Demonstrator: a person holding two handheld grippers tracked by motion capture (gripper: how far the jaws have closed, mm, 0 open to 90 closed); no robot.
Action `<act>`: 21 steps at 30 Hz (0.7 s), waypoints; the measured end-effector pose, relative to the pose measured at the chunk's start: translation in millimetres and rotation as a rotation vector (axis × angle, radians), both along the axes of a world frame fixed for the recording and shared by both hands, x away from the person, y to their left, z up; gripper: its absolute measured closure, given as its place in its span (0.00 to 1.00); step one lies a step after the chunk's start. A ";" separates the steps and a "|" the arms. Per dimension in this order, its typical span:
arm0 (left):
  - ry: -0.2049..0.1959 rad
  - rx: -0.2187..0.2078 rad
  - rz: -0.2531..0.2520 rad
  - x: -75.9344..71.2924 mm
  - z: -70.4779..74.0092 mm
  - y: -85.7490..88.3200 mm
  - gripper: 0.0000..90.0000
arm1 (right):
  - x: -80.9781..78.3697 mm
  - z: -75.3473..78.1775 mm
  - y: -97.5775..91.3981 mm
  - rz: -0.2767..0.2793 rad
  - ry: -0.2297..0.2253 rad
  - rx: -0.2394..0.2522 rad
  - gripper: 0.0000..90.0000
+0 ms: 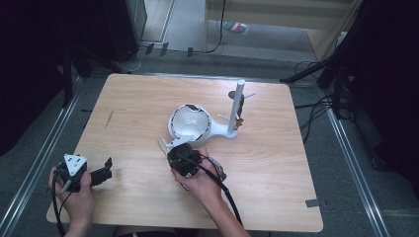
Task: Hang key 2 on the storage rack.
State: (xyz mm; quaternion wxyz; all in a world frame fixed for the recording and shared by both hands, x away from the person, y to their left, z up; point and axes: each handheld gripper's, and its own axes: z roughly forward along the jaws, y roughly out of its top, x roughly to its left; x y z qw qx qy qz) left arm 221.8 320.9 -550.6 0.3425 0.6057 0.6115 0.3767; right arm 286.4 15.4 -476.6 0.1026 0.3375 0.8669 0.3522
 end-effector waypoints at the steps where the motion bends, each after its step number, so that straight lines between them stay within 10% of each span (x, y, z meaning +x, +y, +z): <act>1: 0.000 0.000 0.000 0.0 0.0 0.0 0.00 | -0.6 1.4 -1.1 -0.007 0.001 0.003 0.93; 21: 0.001 0.004 0.001 0.1 0.0 -0.3 0.00 | -3.7 19.5 -23.8 -0.051 -0.058 0.074 0.93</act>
